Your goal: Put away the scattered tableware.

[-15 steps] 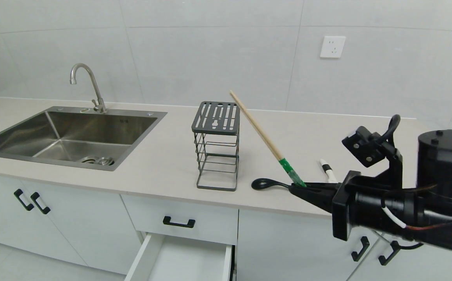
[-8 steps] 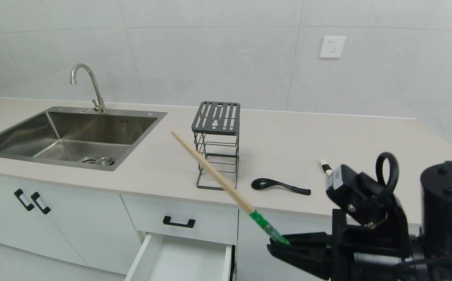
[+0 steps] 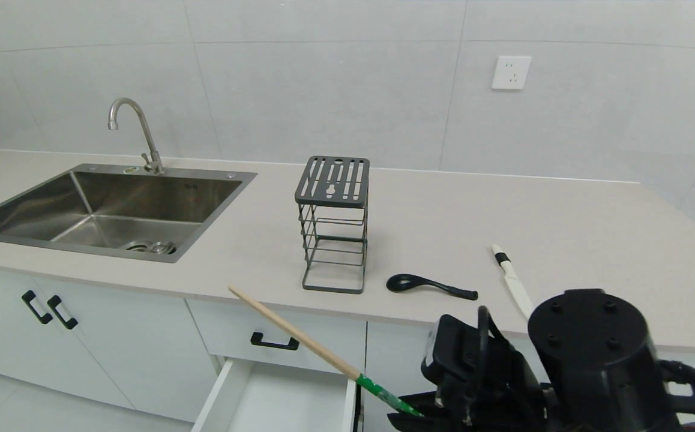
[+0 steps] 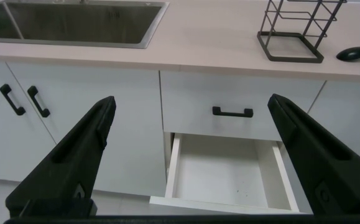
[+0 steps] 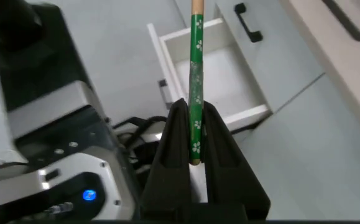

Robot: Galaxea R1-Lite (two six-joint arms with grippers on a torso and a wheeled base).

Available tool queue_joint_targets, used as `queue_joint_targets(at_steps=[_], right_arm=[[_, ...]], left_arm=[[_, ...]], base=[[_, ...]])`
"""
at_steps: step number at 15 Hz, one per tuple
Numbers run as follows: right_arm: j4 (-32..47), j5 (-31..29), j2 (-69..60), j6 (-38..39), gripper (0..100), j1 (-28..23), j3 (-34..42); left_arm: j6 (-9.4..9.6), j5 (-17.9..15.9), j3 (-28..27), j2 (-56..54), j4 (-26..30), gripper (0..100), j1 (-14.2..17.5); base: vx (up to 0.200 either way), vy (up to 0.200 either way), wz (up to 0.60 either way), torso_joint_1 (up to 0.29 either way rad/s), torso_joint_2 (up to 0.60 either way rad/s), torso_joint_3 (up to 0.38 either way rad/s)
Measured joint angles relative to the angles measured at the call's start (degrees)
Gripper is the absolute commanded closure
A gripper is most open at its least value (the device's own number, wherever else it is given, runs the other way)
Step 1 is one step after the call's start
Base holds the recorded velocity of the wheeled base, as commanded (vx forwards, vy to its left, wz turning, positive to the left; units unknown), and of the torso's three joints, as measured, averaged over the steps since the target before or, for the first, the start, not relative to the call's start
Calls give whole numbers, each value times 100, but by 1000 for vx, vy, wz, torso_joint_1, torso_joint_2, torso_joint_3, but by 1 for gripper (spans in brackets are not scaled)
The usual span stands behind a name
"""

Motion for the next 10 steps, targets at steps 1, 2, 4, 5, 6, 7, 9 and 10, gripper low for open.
queue_joint_targets(at_steps=[1, 2, 4, 5, 6, 7, 9, 10], right_arm=[[124, -37, 124, -196, 100, -33, -171], [165, -46, 245, -276, 100, -59, -333], [180, -50, 535, -402, 100, -87, -680], [187, -50, 686, -616, 100, -94, -855], [206, -50, 833, -766, 100, -98, -1019], [224, -50, 990, -864, 100, -108, -1198], [277, -50, 1279, -987, 100, -135, -1538], [384, -52, 1414, -1037, 100, -146, -1687]], left_arm=[[0, 1, 0, 0, 2, 0, 0], [0, 1, 0, 0, 0, 0, 0], [-2, 1, 0, 0, 0, 0, 0], [0, 1, 0, 0, 0, 0, 0], [0, 1, 0, 0, 0, 0, 0], [0, 1, 0, 0, -2, 0, 0], [0, 1, 0, 0, 0, 0, 0], [0, 1, 0, 0, 5, 0, 0]], base=[[0, 0, 0, 0, 0, 0], [0, 0, 0, 0, 0, 0], [0, 0, 0, 0, 0, 0], [0, 0, 0, 0, 0, 0], [0, 0, 0, 0, 0, 0], [0, 0, 0, -46, 71, 56], [0, 0, 0, -171, 349, 190], [0, 0, 0, -154, 344, 168]])
